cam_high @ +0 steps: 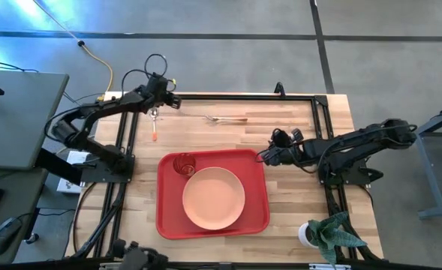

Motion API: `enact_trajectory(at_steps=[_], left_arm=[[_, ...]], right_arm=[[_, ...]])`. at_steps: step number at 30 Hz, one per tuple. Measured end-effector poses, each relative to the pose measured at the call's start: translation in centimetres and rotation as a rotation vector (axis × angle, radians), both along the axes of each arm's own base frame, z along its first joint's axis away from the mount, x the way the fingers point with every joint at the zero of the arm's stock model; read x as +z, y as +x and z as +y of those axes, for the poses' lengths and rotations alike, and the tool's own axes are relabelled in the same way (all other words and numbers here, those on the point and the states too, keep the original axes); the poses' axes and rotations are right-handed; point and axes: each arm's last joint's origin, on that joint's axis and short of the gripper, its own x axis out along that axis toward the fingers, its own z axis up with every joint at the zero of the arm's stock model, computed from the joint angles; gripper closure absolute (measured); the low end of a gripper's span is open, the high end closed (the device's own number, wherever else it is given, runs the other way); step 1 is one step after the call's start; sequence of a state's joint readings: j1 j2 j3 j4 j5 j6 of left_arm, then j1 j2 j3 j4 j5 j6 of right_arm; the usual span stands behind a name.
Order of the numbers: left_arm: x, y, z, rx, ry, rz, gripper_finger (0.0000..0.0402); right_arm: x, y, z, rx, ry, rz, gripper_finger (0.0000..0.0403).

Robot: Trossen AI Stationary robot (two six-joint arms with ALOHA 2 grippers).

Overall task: Pick and place plate/cup/fork/spoon on tray
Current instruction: Put the orange spoon on the red tray to the right of the orange plate

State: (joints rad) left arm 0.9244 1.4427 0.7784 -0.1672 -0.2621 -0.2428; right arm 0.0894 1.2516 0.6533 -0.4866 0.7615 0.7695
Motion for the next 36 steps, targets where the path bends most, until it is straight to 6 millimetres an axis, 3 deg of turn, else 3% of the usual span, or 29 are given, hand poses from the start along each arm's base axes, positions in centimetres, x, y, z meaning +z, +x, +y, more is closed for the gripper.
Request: enact_trajectory(at_steps=[3, 8, 12, 18, 23, 29, 36], left_arm=[[-1.3, -1.6, 1.3, 0.055, -0.109, -0.057, 0.0247], [-2.5, -3.0, 1.7, 0.128, -0.215, -0.064, 0.0247], [-1.9, -2.8, 1.4, 0.174, -0.219, -0.030, 0.0244], [-1.2, -2.1, 0.5, 0.234, -0.202, 0.163, 0.0236], [-0.1, -1.4, 0.7, 0.164, -0.221, 0.261, 0.0236], [-2.2, -1.8, 1.9, 0.186, -0.376, 0.418, 0.0236], [-3.6, -0.3, 3.4, 0.132, -0.449, 0.482, 0.0236]], right_arm=[[-0.1, -0.1, 0.0, 0.000, 0.025, 0.003, 0.0286], [-0.2, -0.2, 0.1, 0.011, 0.045, 0.023, 0.0286], [-0.2, -0.2, 0.1, 0.014, 0.044, 0.026, 0.0286], [-0.2, -0.2, 0.1, 0.031, 0.023, 0.042, 0.0286], [0.0, 0.0, -0.2, 0.027, -0.033, 0.040, 0.0286], [0.3, 0.6, -1.4, 0.029, -0.014, 0.003, 0.0286], [0.6, 1.2, -2.2, 0.067, 0.012, -0.035, 0.0286]])
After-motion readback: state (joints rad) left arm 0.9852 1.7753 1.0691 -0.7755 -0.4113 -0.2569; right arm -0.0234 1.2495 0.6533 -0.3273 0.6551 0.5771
